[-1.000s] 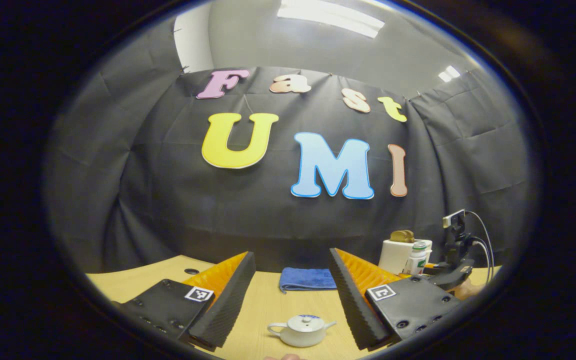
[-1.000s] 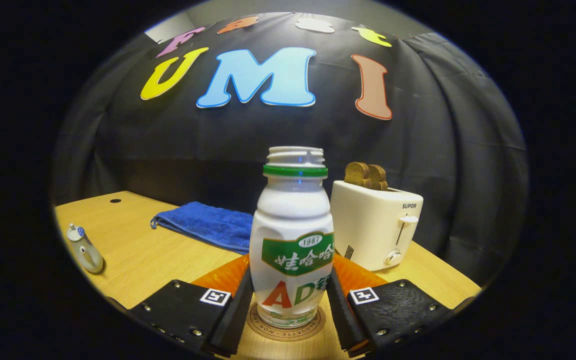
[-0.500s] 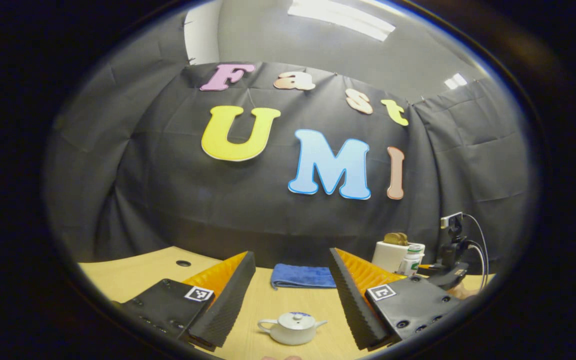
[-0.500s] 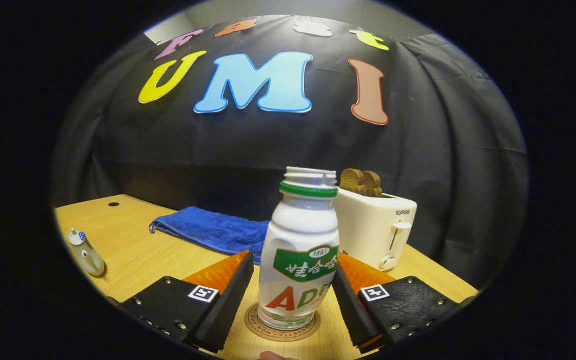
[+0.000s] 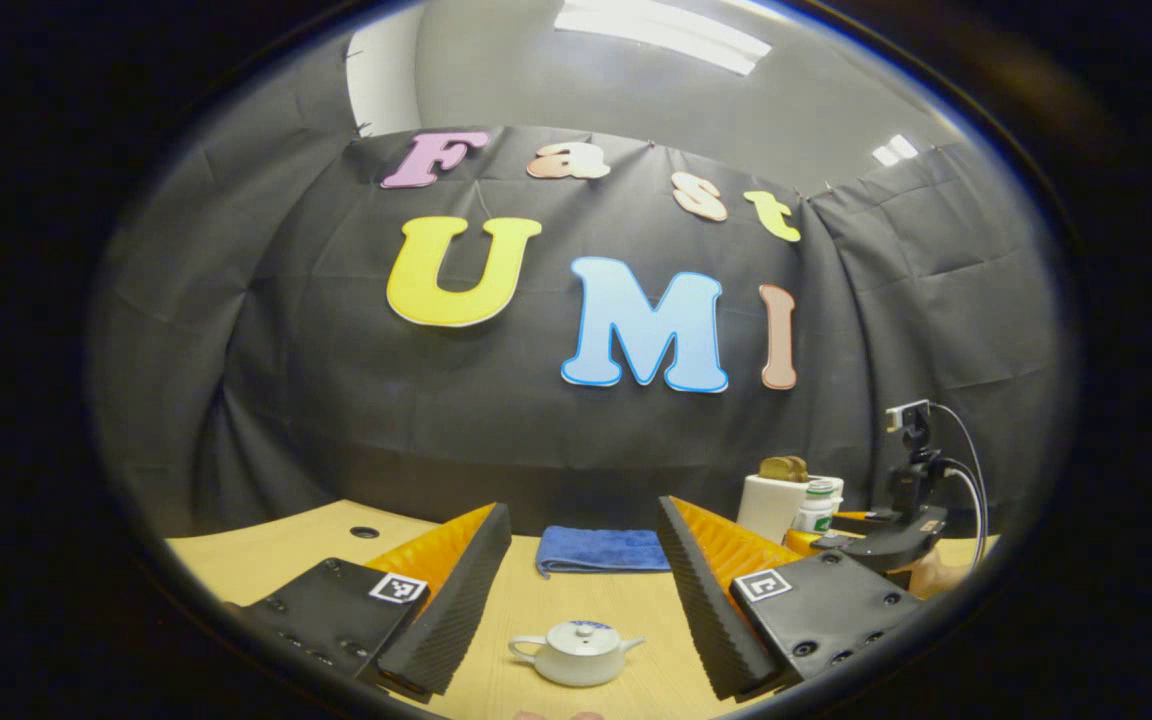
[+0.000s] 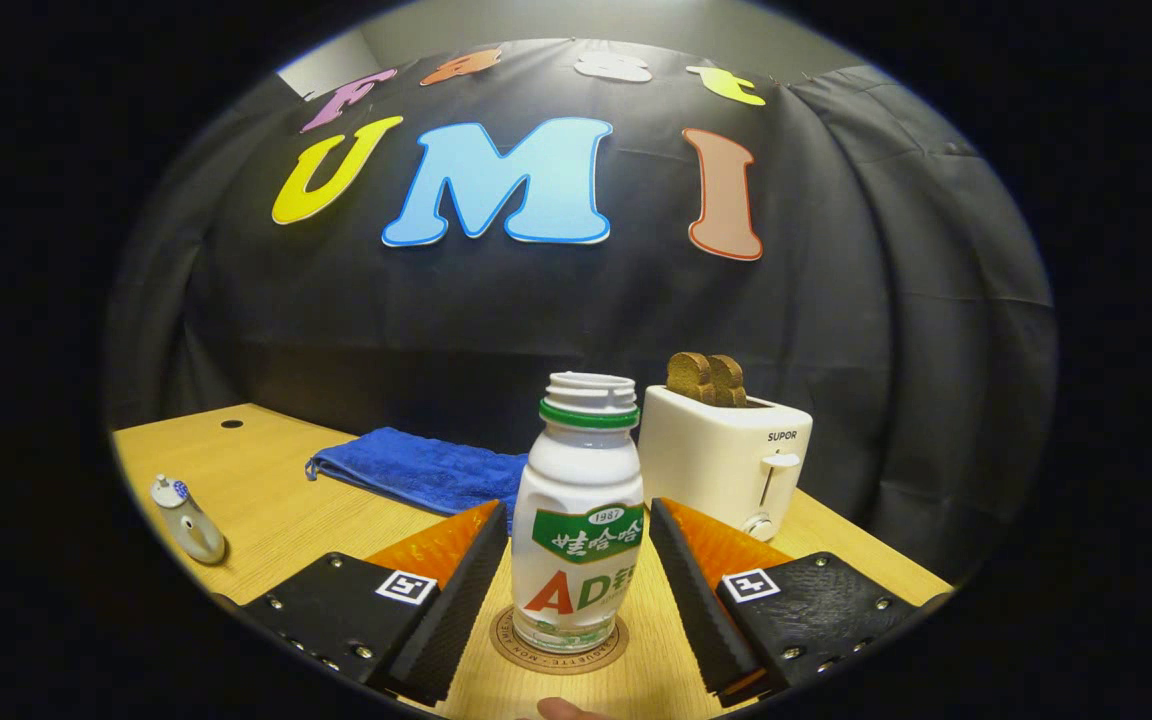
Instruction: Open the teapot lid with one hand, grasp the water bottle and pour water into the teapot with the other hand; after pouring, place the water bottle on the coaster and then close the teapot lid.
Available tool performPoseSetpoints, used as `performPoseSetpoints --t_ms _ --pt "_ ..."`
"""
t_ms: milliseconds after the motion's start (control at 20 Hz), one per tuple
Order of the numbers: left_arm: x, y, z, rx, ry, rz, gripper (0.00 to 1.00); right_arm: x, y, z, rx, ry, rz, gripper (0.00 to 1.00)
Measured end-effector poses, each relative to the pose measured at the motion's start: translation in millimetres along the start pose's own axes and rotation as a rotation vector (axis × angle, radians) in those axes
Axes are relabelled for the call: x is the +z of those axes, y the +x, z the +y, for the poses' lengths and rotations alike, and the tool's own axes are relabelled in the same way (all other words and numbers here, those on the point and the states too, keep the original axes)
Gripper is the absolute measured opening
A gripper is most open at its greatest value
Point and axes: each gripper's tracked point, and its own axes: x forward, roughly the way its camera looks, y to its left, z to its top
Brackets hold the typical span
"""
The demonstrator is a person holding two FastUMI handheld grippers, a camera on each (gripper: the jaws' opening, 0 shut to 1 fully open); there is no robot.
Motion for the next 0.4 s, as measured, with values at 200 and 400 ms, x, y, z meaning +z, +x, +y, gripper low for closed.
performPoseSetpoints --t_ms 200,400 --pt "-7.4 -6.6 -3.8 0.001 -0.021 0.032 0.99 10.2 -28.0 -6.6 -0.017 0.015 -0.018 0.88" --pt "-19.8 -17.3 -11.6 0.025 -0.045 0.091 0.99 16.7 -94.1 -4.7 -0.072 0.081 -0.037 0.90"
